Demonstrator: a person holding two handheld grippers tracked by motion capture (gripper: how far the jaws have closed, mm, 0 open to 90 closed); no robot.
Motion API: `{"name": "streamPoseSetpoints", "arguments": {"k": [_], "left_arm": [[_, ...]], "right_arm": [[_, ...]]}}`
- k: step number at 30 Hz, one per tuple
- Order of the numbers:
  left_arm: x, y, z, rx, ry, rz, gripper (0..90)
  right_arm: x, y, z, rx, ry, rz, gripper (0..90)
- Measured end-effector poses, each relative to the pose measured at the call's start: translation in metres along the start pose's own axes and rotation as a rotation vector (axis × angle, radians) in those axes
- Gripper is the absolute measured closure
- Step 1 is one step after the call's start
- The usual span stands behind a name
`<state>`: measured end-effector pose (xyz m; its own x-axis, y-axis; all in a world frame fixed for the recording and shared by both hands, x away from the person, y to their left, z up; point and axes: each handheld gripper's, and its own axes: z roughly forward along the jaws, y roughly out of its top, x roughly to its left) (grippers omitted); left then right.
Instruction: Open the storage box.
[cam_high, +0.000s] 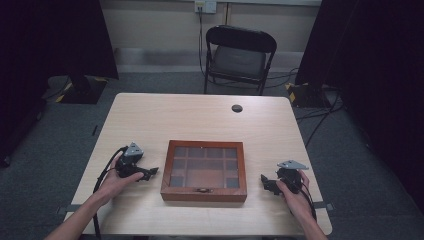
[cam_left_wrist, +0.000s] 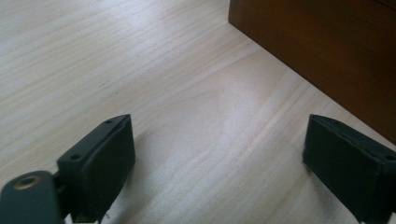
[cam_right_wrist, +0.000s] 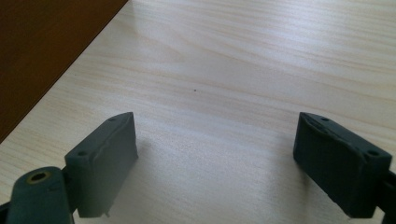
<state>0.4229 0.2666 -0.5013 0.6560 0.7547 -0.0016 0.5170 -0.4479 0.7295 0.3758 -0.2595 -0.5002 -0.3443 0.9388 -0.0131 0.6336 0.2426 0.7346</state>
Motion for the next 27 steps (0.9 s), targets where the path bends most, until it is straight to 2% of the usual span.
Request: {"name": "streamPoseSetpoints", "arguments": {"k": [6, 9, 11, 12, 15, 21, 27], "left_arm": [[0.000, 0.001, -0.001, -0.001, 0.005, -0.011, 15.5], [0.000, 0.002, -0.003, 0.014, 0.008, -0.003, 17.5], [0.000, 0.004, -0.004, 0.016, -0.010, -0.020, 18.9], [0.000, 0.006, -0.006, 0.012, -0.007, -0.013, 18.9], [-0.001, 0.011, -0.012, -0.016, -0.006, -0.003, 21.0], [-0.006, 0.019, -0.021, -0.056, -0.016, -0.021, 24.2], [-0.017, 0.031, -0.034, -0.117, -0.050, -0.017, 26.6]], "right_arm": [[0.000, 0.000, 0.000, 0.000, 0.000, 0.000, 12.8], [0.000, 0.000, 0.000, 0.000, 0.000, 0.000, 12.8], [0.000, 0.000, 0.000, 0.000, 0.000, 0.000, 12.7], [0.000, 0.000, 0.000, 0.000, 0.000, 0.000, 12.7], [0.000, 0.000, 0.000, 0.000, 0.000, 0.000, 12.7], [0.000, 0.000, 0.000, 0.000, 0.000, 0.000, 12.7], [0.000, 0.000, 0.000, 0.000, 0.000, 0.000, 12.7]]}}
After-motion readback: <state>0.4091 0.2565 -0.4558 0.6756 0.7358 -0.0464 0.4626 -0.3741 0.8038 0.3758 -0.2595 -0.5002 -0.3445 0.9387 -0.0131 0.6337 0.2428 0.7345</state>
